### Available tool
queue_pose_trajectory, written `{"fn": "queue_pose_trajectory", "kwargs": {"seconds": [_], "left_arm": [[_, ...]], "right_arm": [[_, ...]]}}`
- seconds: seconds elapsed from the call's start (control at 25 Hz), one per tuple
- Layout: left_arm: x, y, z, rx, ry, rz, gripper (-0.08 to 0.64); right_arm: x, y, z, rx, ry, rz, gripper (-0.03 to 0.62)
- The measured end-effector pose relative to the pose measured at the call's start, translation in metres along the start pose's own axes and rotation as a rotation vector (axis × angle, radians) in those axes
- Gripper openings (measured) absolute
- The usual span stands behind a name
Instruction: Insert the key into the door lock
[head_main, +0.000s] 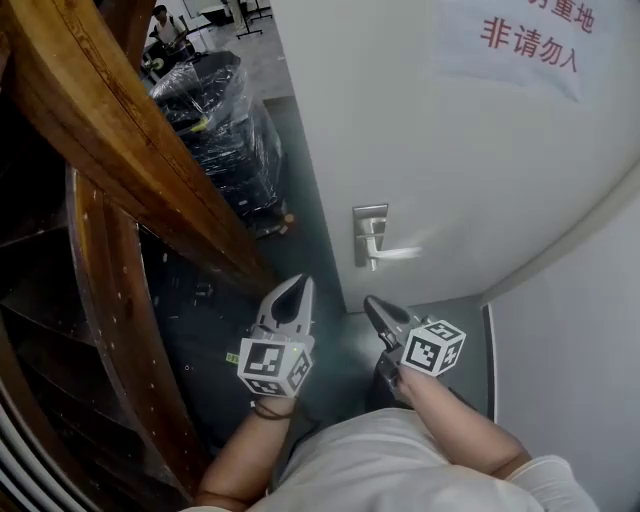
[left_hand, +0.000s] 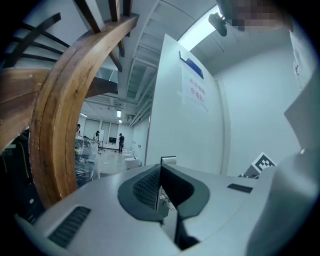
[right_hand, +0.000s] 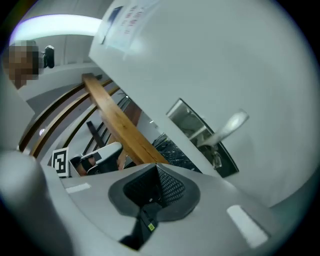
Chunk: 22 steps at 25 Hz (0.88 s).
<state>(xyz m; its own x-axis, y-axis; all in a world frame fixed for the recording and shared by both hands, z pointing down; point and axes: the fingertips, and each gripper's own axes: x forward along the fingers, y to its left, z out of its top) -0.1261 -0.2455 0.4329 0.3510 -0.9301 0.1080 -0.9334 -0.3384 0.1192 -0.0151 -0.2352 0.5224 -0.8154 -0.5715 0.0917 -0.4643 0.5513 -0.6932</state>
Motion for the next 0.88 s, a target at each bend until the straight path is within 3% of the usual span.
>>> {"fn": "queue_pose_trajectory", "kwargs": {"seconds": [0.24,0.4,0.6,0.88], "left_arm": [[-0.074,-0.037,0.035,0.041,-0.033,-0.012,0.006],[-0.118,-0.061,0.052,0.067,-0.075,-0.024,0.008],[-0.159,-0.08,0.066,0.109,-0.114,-0.015,0.008],[-0.193,-0.101,0.071,0.114,-0.129,-0.013,0.008]], "right_arm": [[-0.046,0.1,0.023,-0.405,-0.067,-0.059,0.002],[-0.072,0.16,0.026,-0.591,-0.124,-0.119,0.002],[-0.088,0.213,0.013,-0.676,-0.159,-0.135,0.002],[-0.108,0.242,0.009,-0.715,-0.225,-0.172,0.002]]}}
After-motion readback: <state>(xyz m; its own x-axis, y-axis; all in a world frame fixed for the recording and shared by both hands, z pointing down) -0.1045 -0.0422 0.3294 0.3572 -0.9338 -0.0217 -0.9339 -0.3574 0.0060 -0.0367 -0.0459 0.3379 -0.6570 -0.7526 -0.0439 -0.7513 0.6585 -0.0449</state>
